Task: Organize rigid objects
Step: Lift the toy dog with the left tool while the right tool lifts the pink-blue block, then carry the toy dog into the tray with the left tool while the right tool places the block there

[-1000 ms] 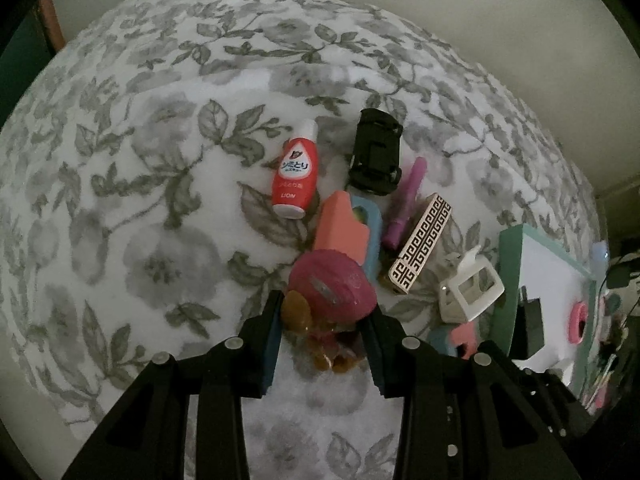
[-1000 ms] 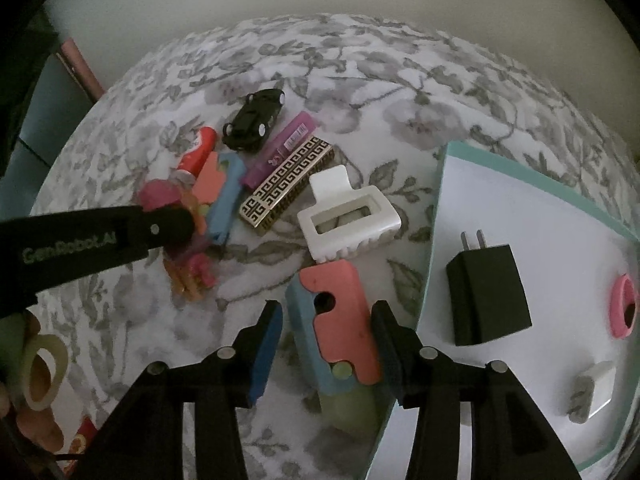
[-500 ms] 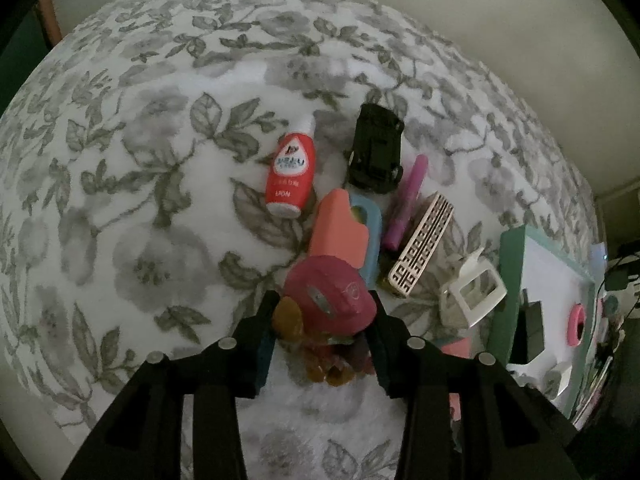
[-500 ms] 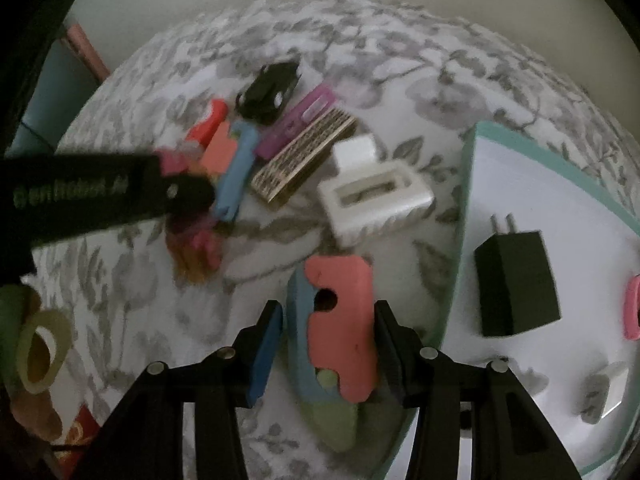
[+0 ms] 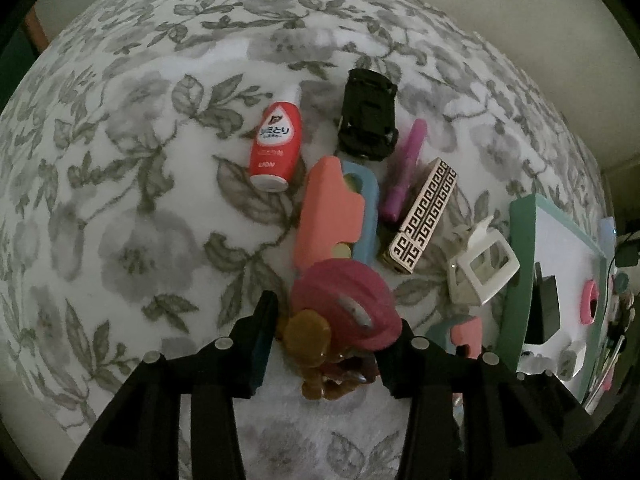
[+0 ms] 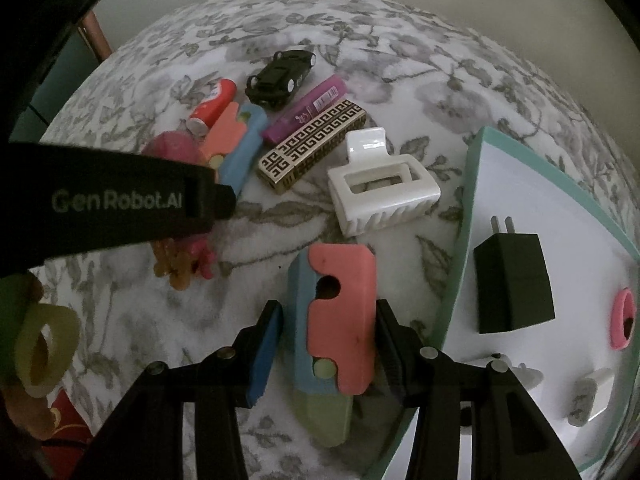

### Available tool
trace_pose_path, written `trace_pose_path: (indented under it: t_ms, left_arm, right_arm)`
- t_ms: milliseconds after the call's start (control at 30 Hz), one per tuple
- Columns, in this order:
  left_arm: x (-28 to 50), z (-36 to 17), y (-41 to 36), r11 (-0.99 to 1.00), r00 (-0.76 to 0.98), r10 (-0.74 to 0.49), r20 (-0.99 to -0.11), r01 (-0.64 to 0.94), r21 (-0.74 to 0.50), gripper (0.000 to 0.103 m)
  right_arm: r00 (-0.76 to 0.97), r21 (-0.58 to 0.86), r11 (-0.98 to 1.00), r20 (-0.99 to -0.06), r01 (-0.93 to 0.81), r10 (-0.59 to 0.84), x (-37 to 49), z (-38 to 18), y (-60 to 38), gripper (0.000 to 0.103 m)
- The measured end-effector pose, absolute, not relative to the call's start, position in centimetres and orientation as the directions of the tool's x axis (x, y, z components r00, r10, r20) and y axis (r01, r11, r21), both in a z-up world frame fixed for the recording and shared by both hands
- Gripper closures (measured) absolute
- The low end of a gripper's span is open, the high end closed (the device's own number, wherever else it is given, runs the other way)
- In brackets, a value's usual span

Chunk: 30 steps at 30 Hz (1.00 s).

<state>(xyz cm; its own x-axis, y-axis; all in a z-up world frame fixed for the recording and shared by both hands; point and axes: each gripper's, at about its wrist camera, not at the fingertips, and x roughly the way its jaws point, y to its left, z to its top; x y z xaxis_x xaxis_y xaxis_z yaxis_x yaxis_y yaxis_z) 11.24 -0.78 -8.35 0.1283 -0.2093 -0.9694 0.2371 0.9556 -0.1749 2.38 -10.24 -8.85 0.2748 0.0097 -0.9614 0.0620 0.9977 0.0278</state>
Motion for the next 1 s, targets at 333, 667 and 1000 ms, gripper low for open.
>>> trace_pose_path:
  t_ms: [333, 667, 1000]
  left_arm:
    - [11.1, -6.6, -1.1, 0.945, 0.157, -0.245, -0.957, 0.259, -0.2, 0.058]
    - [11.4, -3.9, -0.1, 0.941, 0.219, -0.288, -0.932, 0.243, -0.233, 0.058]
    - [10.9, 0.8, 1.1, 0.935, 0.339, -0.336, -0.879, 0.236, -0.266, 0.058]
  right_arm:
    - [0.287, 0.029, 0.997, -0.958, 0.068, 0.008, 1.3, -8.7, -10.7, 0.058]
    - [0.3, 0.097, 0.988, -0.952, 0.123, 0.056, 1.3, -7.8, -11.8, 0.058]
    - [0.44, 0.175, 0.969, -0.894, 0.174, 0.083, 0.6, -2.5, -14.3, 0.058]
